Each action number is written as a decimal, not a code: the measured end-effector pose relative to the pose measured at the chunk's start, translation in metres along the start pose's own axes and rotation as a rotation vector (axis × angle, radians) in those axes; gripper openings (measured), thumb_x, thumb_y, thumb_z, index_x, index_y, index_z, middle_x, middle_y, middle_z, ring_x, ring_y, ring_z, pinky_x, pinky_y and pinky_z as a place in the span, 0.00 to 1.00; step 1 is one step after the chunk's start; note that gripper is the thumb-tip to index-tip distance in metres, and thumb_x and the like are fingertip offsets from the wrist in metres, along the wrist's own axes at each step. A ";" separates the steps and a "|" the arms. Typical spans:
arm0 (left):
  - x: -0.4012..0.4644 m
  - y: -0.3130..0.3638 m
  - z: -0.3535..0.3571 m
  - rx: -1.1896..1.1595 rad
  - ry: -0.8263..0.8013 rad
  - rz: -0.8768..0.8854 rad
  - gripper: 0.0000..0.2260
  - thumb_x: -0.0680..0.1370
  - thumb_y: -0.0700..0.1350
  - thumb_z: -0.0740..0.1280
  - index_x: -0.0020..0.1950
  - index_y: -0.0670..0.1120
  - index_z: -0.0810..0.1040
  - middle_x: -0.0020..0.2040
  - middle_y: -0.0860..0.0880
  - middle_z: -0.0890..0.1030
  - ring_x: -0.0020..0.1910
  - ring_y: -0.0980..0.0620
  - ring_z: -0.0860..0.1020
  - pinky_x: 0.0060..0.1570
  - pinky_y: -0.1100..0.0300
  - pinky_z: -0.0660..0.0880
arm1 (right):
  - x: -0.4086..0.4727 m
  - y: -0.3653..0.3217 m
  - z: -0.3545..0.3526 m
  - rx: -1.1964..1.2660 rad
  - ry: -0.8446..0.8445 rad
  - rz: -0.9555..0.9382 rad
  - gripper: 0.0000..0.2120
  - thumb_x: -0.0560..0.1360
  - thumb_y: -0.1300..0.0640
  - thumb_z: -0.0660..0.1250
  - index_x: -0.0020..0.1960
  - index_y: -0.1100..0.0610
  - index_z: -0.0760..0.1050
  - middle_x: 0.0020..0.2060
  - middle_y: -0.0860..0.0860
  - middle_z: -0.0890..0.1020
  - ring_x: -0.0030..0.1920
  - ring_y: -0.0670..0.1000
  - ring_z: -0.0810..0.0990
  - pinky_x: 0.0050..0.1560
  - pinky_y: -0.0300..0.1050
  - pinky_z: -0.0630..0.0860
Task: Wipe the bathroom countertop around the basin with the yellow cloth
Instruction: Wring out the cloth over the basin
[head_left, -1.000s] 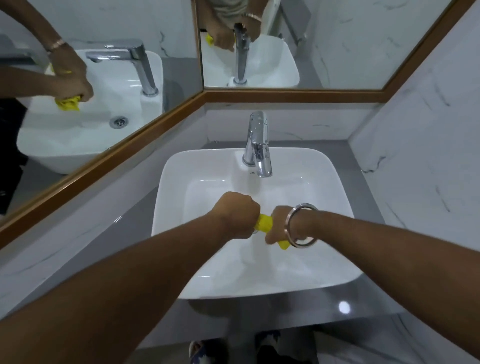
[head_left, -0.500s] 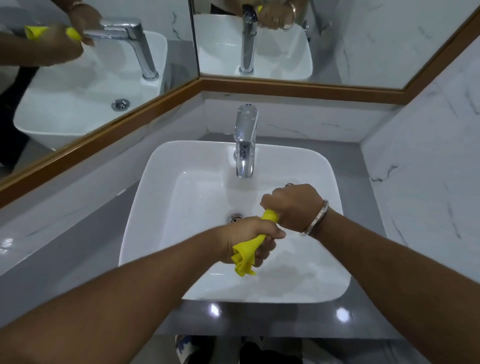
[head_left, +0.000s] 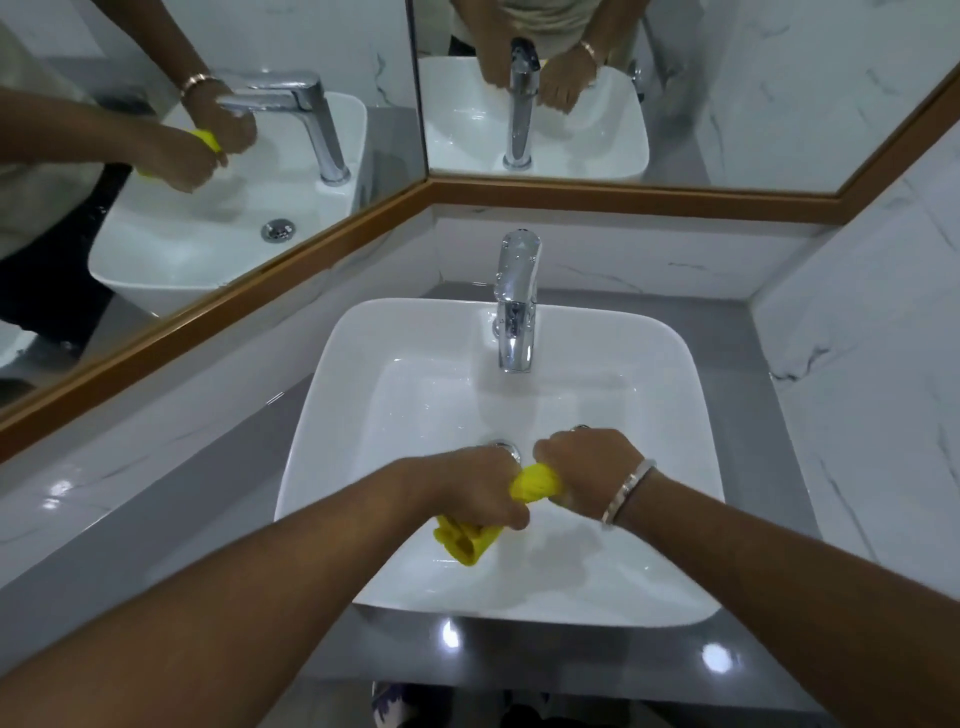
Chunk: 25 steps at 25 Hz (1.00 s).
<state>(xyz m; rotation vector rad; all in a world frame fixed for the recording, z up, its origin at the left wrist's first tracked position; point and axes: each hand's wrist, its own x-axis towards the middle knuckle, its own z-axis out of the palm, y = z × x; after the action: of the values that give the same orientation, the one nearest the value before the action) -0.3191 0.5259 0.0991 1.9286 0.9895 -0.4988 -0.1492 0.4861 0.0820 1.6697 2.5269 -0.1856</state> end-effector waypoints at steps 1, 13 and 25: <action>-0.007 -0.008 -0.007 0.022 0.019 0.009 0.12 0.70 0.51 0.72 0.47 0.45 0.77 0.43 0.46 0.82 0.40 0.48 0.81 0.38 0.56 0.76 | -0.003 -0.012 -0.001 0.016 -0.110 0.040 0.19 0.68 0.44 0.70 0.52 0.53 0.73 0.47 0.52 0.80 0.48 0.57 0.80 0.44 0.47 0.72; -0.095 -0.056 -0.021 0.594 0.820 0.354 0.41 0.70 0.56 0.75 0.76 0.44 0.62 0.72 0.43 0.72 0.68 0.40 0.72 0.65 0.47 0.71 | 0.009 -0.066 -0.061 1.436 -0.501 0.655 0.09 0.66 0.64 0.59 0.42 0.56 0.74 0.29 0.54 0.71 0.26 0.51 0.67 0.29 0.40 0.66; -0.039 -0.014 -0.011 1.033 0.286 0.263 0.16 0.74 0.38 0.64 0.32 0.45 0.59 0.30 0.51 0.65 0.33 0.46 0.72 0.30 0.59 0.64 | 0.009 -0.087 -0.044 0.621 -0.628 0.535 0.11 0.69 0.49 0.68 0.35 0.54 0.71 0.29 0.49 0.74 0.28 0.50 0.72 0.31 0.40 0.69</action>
<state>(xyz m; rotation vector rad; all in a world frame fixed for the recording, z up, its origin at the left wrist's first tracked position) -0.3541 0.5220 0.1241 3.0706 0.6549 -0.6606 -0.2335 0.4679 0.1281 1.9784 1.5767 -1.2969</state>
